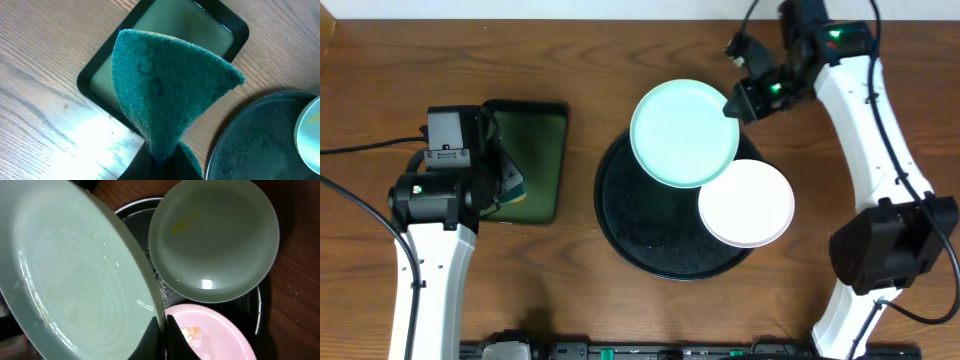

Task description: Clean dirty plates on tray and stack at the side

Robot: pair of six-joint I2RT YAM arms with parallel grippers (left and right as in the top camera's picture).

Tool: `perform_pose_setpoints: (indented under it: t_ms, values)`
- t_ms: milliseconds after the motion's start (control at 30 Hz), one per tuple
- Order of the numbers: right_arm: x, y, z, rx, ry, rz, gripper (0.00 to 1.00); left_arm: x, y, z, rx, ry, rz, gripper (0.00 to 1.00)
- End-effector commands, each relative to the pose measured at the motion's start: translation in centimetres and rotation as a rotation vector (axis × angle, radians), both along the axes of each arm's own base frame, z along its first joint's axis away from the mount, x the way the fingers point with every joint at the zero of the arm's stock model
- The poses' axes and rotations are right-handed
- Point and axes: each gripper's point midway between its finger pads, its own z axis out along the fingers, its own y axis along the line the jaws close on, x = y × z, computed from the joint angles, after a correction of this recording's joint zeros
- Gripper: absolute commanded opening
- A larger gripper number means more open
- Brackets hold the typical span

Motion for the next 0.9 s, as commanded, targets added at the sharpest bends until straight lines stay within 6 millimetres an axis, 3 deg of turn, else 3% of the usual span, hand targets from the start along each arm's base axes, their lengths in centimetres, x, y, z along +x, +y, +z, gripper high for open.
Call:
perform_pose_setpoints:
  t_ms: [0, 167, 267, 367, 467, 500, 567, 633, 800, 867]
  values:
    - [-0.7, 1.3, 0.3, 0.085, 0.006, 0.073, 0.01, -0.1, 0.2, -0.7, 0.008, 0.02, -0.01, 0.07]
    - [0.0, -0.2, -2.7, -0.357, -0.056, -0.014, 0.01, 0.0, 0.2, -1.0, 0.008, 0.032, -0.01, 0.08]
    - [0.6, -1.2, -2.5, -0.626, -0.156, -0.115, 0.01, 0.1, 0.2, -1.2, 0.008, 0.038, -0.01, 0.07]
    - [0.7, -0.7, -0.4, -0.883, -0.332, -0.168, 0.01, 0.2, 0.2, -1.3, 0.007, 0.041, -0.01, 0.07]
    - [0.4, 0.5, 3.1, -1.116, -0.559, -0.197, 0.01, 0.2, 0.2, -1.4, 0.007, 0.046, -0.01, 0.07]
    - [-0.1, 1.9, 5.3, -1.214, -0.685, -0.195, 0.01, 0.2, 0.2, -1.4, 0.007, 0.046, -0.01, 0.07]
    - [-1.3, 4.4, 8.0, -1.304, -0.851, -0.194, 0.01, 0.2, 0.2, -1.4, 0.007, 0.046, -0.01, 0.07]
    - [-2.5, 6.5, 8.8, -1.328, -0.919, -0.135, 0.01, 0.2, 0.2, -1.4, 0.007, 0.046, -0.01, 0.07]
    - [-4.5, 9.9, 9.0, -1.32, -0.979, -0.016, 0.01, 0.2, 0.2, -1.4, 0.007, 0.046, -0.01, 0.07]
    - [-4.4, 10.9, 7.5, -1.212, -0.934, -0.02, 0.01, 0.2, 0.2, -1.4, 0.007, 0.046, -0.01, 0.07]
